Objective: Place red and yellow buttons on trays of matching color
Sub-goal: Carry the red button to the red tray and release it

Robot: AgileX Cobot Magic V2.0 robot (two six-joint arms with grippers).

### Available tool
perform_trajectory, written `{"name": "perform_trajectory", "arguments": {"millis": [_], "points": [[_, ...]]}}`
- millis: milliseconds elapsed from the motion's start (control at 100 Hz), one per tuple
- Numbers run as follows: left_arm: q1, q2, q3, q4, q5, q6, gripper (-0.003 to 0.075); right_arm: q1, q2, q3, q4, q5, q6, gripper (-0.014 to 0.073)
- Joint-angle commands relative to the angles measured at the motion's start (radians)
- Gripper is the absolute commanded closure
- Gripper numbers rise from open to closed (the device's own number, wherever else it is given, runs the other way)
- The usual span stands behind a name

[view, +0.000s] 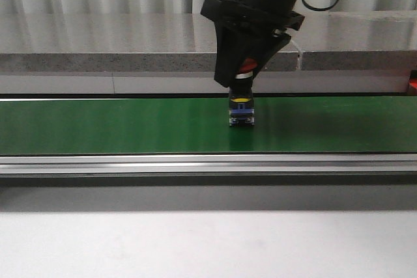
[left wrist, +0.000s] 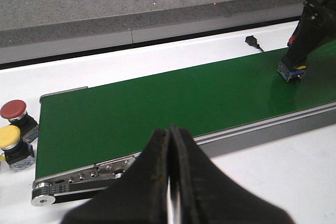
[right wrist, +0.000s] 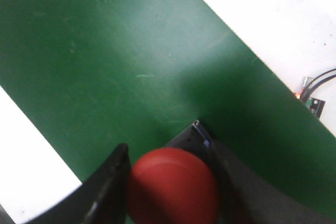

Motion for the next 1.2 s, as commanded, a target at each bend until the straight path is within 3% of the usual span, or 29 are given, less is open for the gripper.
{"name": "perform_trajectory", "arguments": {"millis": [0, 290, 860, 1190], "points": [[-0.006, 0.011, -0.022, -0.016, -0.066, -0.003, 0.0741, -0.001, -0.057, -0.032, 0.015, -0.017, -0.012, 0.0425], [-0.006, 0.011, -0.022, -0.016, -0.066, -0.003, 0.0741, -0.086, -0.138, -0.031, 0.015, -0.04, 0.072, 0.043], [-0.006, 0.011, -0.022, -0.016, -0.066, -0.003, 0.0741, -0.606, -0.191, -0.029, 0.015, -0.084, 0.301, 0.043], [-0.006, 0.011, -0.022, -0.016, -0.066, -0.003, 0.0741, -0.812, -0.181, 0.062, 0.015, -0.207, 0.36, 0.043]]}}
